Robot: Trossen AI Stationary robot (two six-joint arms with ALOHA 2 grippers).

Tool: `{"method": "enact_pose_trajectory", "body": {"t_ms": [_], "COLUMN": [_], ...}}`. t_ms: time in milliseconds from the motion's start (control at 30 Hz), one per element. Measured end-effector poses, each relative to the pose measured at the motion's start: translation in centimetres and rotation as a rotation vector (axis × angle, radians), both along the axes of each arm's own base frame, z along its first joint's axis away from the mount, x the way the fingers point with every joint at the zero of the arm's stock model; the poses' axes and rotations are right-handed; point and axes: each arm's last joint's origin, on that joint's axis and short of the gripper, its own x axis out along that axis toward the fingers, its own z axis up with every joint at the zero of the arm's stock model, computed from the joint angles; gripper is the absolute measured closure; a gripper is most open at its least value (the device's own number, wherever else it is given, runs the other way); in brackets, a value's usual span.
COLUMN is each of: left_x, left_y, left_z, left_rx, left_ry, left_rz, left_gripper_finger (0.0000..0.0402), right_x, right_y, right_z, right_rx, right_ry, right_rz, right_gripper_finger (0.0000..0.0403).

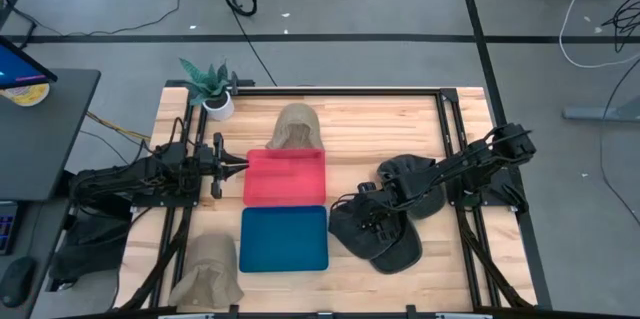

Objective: Pick & Place hat
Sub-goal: Put the bottom left black cap into the blue bin

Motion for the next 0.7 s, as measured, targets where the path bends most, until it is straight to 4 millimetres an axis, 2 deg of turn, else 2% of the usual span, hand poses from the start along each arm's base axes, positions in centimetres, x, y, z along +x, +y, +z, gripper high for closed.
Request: {"method": "enact_pose_trajectory", "body": {"t_ms": [100,200,367,533,700], "left_x": [0.0,0.0,0.0,0.0,0.0], "left_y": [0.0,0.0,0.0,0.0,0.0], "left_z": [0.0,0.0,0.0,0.0,0.0], "left_rx": [0.0,0.0,0.0,0.0,0.0], "left_ry": [-0.001,0.0,-0.001,0.0,-0.002], "left_rz": [0.0,0.0,0.0,0.0,0.0], "left_gripper_finger": [0.0344,0.0344,0.0344,0.0344,0.0344], "right_x": [-0.1,-0.1,-0.3,-0.3,-0.6], "right_y": [0.0,0.1,0.2,0.7,1.3], "right_z": [-0.1,-0.1,-0.1,0.2,2.5], "right_rx": [-0.006,-0.007,-0.016,-0.023,-0.102], "right_ry": [0.009,0.009,0.016,0.006,0.041], "right_rz": [0.01,0.027,0.065,0.091,0.098], "right_gripper_finger": [0.0211,0.0242,0.0379,0.0395,0.0399]}}
